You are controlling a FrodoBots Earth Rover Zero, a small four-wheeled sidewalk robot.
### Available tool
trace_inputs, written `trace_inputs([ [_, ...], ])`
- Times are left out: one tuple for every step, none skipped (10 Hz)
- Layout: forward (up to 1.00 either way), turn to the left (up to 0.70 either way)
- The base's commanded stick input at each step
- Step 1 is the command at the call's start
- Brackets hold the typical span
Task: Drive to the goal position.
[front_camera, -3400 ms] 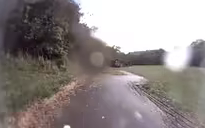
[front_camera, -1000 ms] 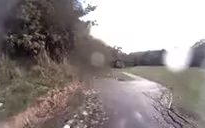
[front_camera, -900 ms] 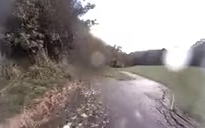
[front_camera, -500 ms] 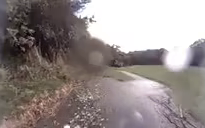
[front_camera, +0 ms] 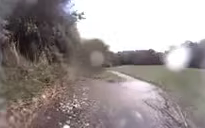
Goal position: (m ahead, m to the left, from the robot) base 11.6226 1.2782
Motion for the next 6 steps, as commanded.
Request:
trace_inputs([
  [0.70,-0.35],
  [0.70,-0.35],
  [0.70,-0.29],
  [0.70,-0.17],
  [0.70,-0.05],
  [0.70,0.00],
])
